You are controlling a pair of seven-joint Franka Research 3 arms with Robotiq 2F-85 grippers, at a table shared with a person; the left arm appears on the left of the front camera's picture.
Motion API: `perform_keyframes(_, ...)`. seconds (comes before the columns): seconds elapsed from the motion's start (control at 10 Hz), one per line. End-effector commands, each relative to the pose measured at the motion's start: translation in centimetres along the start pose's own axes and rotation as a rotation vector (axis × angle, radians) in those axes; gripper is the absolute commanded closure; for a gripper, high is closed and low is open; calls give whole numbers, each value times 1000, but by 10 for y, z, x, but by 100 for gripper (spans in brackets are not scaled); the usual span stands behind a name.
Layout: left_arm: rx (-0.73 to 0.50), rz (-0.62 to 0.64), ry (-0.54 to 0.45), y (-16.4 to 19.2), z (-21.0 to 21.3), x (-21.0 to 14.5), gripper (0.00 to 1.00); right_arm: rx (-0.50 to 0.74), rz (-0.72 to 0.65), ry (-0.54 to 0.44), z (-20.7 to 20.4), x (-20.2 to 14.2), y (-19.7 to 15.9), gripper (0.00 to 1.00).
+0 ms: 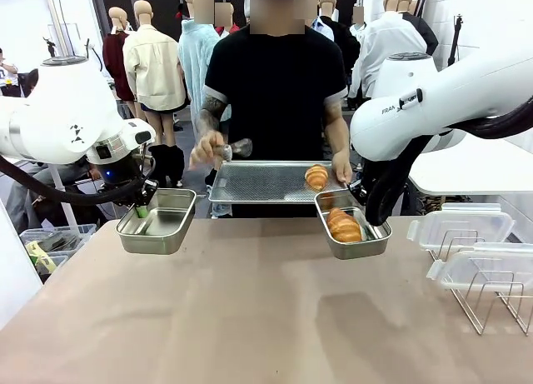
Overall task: Place the bread in airtight containers.
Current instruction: Once an object is inside an Airtight Container , place the container in the center of the table.
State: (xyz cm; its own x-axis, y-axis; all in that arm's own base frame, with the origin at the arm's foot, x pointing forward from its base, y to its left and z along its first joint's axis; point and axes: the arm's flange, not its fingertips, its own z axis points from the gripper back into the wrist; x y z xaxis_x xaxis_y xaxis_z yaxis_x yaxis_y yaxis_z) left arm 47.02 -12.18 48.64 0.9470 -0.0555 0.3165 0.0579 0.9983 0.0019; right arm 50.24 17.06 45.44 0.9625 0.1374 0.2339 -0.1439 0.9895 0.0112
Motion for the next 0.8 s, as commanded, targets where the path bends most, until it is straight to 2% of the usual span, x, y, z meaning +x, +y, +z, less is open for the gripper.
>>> perform_keyframes(0.0,1,-4,-24,1,2,0,100,16,12,-19,0,0,0,100)
perform_keyframes(0.7,1,-4,-24,1,2,0,100,16,12,-19,0,0,0,100)
